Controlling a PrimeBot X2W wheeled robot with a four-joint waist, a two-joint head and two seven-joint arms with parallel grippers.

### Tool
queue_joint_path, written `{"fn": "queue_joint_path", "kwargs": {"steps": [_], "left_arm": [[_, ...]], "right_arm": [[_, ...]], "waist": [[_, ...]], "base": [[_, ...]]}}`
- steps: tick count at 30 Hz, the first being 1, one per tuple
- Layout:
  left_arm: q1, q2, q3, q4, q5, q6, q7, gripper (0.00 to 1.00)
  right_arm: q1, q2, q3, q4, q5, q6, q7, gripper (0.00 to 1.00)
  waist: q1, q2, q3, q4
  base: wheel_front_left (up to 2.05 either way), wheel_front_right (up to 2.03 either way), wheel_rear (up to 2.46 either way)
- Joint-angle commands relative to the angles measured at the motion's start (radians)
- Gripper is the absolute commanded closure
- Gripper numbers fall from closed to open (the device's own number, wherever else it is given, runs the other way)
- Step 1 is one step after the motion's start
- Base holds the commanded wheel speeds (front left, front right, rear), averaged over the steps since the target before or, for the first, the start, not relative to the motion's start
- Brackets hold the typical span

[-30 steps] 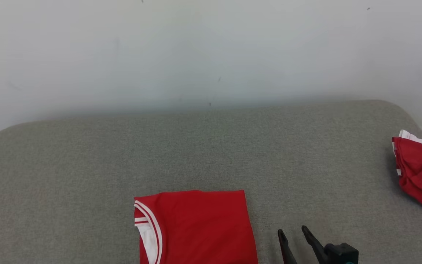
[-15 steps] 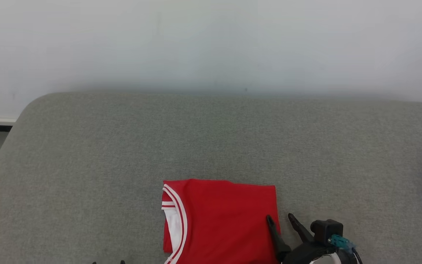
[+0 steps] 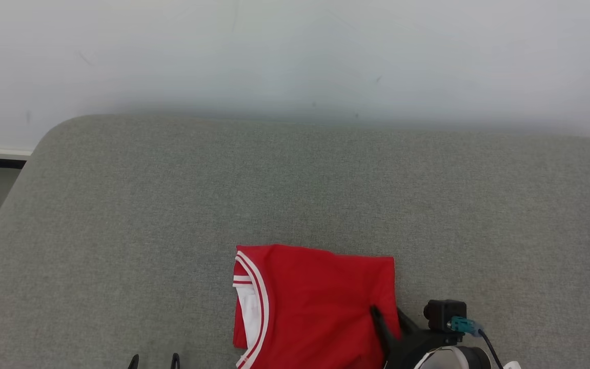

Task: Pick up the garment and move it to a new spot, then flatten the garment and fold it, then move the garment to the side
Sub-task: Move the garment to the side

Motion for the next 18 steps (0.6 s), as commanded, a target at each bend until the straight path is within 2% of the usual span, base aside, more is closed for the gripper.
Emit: {"fn": "queue_joint_path", "kwargs": {"steps": [1, 5, 9, 18], "left_arm": [[-0.012, -0.001, -0.001, 0.002, 0.001, 0.001, -0.003, 0.0], [-0.011, -0.001, -0.005, 0.008, 0.01, -0.003, -0.003, 0.0], [-0.007, -0.001, -0.009, -0.001, 0.002, -0.004, -0.003, 0.0], [0.008, -0.001, -0.018, -0.01, -0.03, 0.012, -0.003, 0.0]], "right_arm": [[0.014, 0.004, 0.008, 0.013, 0.007, -0.003, 0.009, 0.98], [-0.011, 0.002, 0.028, 0.038, 0.014, -0.003, -0.012, 1.0], [-0.026, -0.002, -0.003, 0.061, 0.008, -0.003, -0.029, 1.0], [0.001, -0.008, -0.115, 0.012, -0.098, -0.003, -0.033, 1.0]], "waist": [[0.0, 0.0, -0.003, -0.004], [0.0, 0.0, -0.013, -0.027], [0.0, 0.0, -0.023, -0.076], [0.0, 0.0, -0.036, -0.303]], "base": [[0.0, 0.0, 0.0], [0.0, 0.0, 0.0], [0.0, 0.0, 0.0], [0.0, 0.0, 0.0]]}}
